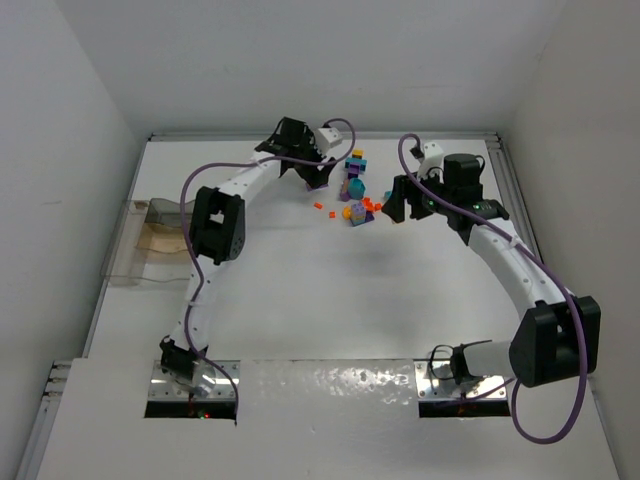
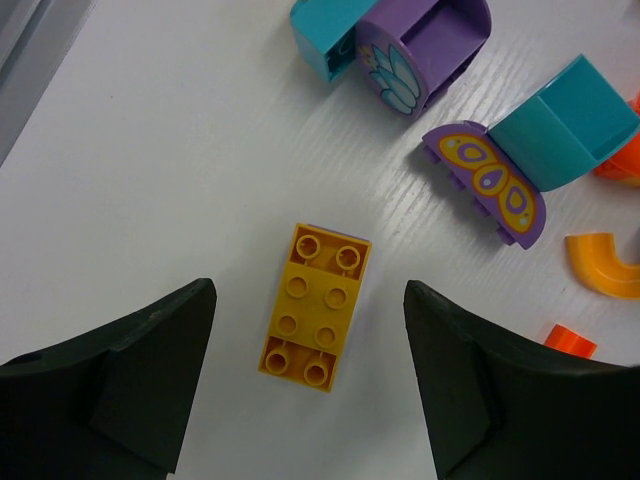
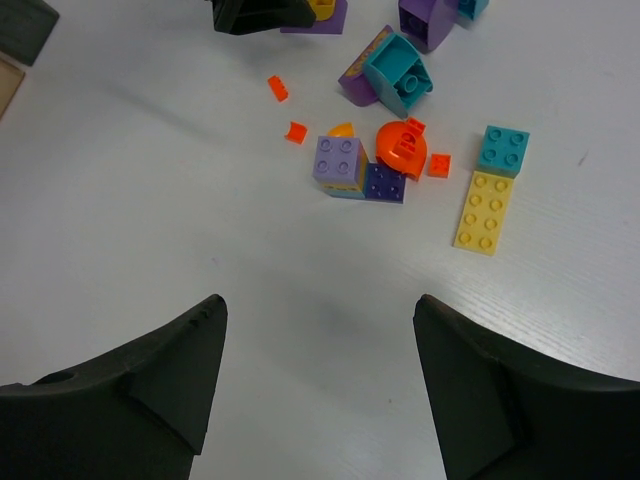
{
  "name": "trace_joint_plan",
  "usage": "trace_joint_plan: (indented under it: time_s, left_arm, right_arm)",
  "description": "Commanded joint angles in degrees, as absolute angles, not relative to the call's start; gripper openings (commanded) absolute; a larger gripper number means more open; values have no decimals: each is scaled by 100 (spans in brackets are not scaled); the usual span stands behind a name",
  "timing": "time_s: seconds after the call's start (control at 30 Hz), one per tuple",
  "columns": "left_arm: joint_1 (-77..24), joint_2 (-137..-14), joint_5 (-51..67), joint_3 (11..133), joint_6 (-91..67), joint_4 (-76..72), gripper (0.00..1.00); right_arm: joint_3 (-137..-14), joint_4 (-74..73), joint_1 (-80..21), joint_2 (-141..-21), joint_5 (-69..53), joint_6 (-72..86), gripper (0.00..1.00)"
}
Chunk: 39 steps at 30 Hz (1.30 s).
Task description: Sort the legos into containers by color
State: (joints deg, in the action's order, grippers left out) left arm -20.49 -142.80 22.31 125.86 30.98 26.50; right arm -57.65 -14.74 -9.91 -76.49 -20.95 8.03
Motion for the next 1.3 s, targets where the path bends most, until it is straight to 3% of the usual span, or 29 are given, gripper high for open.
trace_joint_plan:
  time_s: [0.0, 0.2, 0.43, 0.57, 0.63, 0.9, 1.07, 1.27]
  left_arm:
    - [-1978, -14458, 2163, 12621, 3015, 2461, 74]
    - [-1969, -14555, 2083, 12612, 3032, 2479, 67]
    - [-1951, -14415, 2170, 12612, 2945, 2435, 28]
    - [-1960, -14186, 2338, 12533, 2953, 2417, 16]
    - [-1960, -14046, 2373, 12472, 2953, 2408, 0]
    - [-1925, -13168, 3188, 12639, 2794, 2970, 0]
    - [-1820, -12069, 4885, 12253, 4083, 3882, 0]
    - [-1802, -11277, 6150, 11769, 6247, 5744, 0]
  right_arm:
    - [-5853, -1494, -1020, -7550, -2030, 809, 74]
    - [-5889, -1573, -1028, -7576, -2004, 730, 74]
    - [-5985, -1591, -1028, -7585, -1986, 721, 73]
    - [-5968, -1600, -1037, -7594, -2004, 721, 73]
    - [-5950, -1573, -1046, -7594, -2004, 738, 72]
    - [-6352, -1635, -1476, -7953, -2056, 457, 67]
    - [-7127, -1521, -1521, -8446, -3216, 37, 76]
    - [-7331, -1302, -1678, -8789, -3822, -1044, 75]
